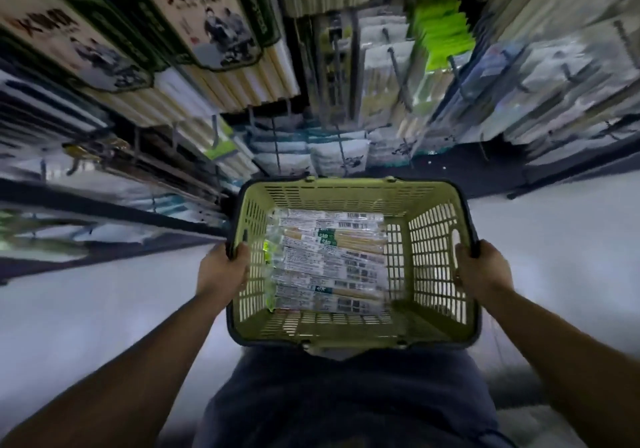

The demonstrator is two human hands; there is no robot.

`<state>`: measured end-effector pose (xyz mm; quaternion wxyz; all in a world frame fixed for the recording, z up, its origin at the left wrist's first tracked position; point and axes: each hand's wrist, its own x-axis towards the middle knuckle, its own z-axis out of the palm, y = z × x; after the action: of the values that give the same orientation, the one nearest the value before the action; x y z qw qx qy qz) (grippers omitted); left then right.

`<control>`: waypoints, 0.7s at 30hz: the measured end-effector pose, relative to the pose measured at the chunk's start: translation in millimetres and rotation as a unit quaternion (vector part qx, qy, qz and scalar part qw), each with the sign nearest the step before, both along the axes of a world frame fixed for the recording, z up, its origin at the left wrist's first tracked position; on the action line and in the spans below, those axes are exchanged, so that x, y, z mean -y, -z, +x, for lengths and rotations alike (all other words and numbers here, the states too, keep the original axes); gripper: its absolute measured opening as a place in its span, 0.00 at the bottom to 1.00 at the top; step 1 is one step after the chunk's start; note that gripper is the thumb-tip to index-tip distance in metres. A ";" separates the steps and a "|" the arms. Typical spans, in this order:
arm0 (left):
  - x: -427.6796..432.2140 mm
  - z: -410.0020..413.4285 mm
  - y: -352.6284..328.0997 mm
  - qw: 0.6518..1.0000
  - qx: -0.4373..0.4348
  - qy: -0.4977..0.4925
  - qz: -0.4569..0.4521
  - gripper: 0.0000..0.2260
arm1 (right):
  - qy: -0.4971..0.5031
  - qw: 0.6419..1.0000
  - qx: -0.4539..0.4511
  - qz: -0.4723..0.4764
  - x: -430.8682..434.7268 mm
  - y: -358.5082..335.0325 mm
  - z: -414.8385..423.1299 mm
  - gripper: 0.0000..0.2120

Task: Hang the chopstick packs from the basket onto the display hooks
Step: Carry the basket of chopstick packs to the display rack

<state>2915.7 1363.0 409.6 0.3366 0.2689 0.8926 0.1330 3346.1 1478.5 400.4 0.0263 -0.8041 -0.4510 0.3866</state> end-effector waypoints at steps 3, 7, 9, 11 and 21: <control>22.1 18.2 18.3 0.999 0.009 -0.049 -0.001 0.15 | -0.038 0.999 -0.017 -0.008 -19.1 15.1 3.4 0.12; 48.3 24.5 69.0 0.996 0.035 -0.083 -0.003 0.15 | -0.077 0.997 -0.010 -0.011 -24.6 56.8 0.2 0.14; 57.6 23.2 100.6 0.995 0.048 -0.088 -0.009 0.16 | -0.093 0.996 -0.001 -0.014 -21.9 88.4 -4.0 0.13; 62.8 19.6 134.3 0.995 0.054 -0.085 -0.013 0.16 | -0.103 0.995 0.006 -0.018 -17.4 124.1 -9.0 0.13; 48.0 -20.1 333.3 0.998 0.038 -0.055 -0.021 0.12 | -0.114 0.992 0.045 -0.002 -15.4 324.6 -43.4 0.15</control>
<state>2895.6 1315.1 76.2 0.3675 0.2070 0.8954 0.1426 3302.7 1494.0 75.8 -0.0396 -0.7641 -0.5398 0.3509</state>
